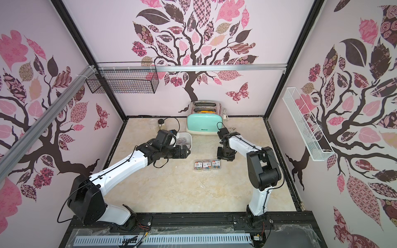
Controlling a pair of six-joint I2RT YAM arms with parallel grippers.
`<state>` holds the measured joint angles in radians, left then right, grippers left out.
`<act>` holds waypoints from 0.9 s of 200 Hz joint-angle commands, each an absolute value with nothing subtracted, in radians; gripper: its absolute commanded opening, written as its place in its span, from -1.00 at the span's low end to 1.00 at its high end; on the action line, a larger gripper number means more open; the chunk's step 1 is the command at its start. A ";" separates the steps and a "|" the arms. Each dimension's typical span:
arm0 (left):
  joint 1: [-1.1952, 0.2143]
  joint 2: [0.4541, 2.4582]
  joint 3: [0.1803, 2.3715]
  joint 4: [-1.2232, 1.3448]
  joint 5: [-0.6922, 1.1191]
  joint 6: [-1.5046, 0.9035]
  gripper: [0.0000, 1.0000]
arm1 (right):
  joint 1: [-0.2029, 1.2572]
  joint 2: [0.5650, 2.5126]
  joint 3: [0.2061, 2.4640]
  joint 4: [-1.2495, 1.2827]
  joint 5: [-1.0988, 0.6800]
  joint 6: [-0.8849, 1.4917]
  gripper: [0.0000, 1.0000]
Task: Take the paper clips out of the storage box
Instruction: Adjust the boxed paper clips at the center of the board.
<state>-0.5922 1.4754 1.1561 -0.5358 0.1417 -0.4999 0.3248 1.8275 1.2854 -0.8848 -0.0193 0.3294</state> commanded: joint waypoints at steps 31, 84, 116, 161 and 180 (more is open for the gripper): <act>-0.579 1.502 1.191 -0.570 0.094 -0.500 0.96 | 0.343 1.874 1.273 -0.868 -0.047 0.328 0.02; -0.563 1.520 1.195 -0.586 0.072 -0.511 0.96 | 0.360 1.883 1.275 -0.868 -0.057 0.325 0.02; -0.559 1.531 1.199 -0.587 0.060 -0.511 0.96 | 0.361 1.882 1.271 -0.874 -0.058 0.324 0.02; -0.542 1.554 1.213 -0.597 0.051 -0.507 0.96 | 0.361 1.845 1.269 -0.879 -0.032 0.321 0.08; -0.518 1.581 1.233 -0.615 0.050 -0.502 0.96 | 0.362 1.822 1.289 -0.887 -0.016 0.321 0.14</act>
